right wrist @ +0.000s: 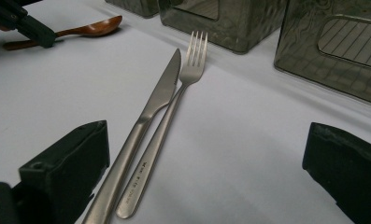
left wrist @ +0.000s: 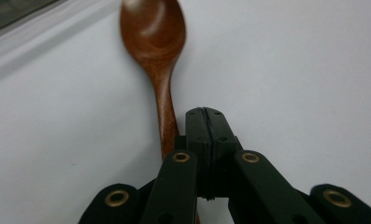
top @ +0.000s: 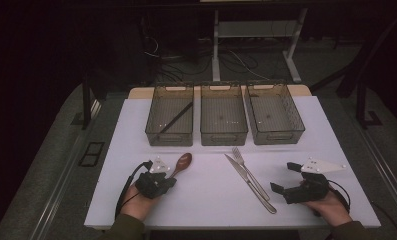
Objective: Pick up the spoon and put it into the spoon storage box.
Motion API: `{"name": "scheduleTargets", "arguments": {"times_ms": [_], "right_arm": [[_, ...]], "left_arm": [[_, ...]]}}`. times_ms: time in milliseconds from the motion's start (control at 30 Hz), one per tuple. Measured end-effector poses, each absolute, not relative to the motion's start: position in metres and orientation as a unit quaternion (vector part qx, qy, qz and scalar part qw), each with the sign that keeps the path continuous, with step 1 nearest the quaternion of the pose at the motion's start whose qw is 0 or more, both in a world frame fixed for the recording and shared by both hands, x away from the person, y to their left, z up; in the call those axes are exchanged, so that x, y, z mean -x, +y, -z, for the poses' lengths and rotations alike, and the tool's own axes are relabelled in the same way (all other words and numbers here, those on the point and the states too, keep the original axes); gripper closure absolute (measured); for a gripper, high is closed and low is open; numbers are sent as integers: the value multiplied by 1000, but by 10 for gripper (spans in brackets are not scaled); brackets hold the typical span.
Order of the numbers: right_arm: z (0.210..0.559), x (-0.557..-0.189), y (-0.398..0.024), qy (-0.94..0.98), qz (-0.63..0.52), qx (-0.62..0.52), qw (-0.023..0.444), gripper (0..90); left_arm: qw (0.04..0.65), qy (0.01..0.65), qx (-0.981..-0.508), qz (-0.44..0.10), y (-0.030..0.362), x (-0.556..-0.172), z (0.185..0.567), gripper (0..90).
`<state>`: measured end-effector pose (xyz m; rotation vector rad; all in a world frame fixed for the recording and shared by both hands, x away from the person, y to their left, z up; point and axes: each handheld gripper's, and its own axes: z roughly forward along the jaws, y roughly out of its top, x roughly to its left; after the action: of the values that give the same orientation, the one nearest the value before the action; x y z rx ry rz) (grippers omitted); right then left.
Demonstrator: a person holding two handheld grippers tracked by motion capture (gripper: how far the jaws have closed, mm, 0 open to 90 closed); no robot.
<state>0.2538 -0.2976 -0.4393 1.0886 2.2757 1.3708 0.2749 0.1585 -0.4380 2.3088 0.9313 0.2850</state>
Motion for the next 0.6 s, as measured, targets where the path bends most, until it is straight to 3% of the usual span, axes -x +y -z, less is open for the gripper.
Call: {"name": "scheduleTargets", "arguments": {"times_ms": [600], "right_arm": [[440,-254,-297,787,-471,-375,135,2]], "left_arm": [[270,363,-875,-172,176,-294,436,886]]}}
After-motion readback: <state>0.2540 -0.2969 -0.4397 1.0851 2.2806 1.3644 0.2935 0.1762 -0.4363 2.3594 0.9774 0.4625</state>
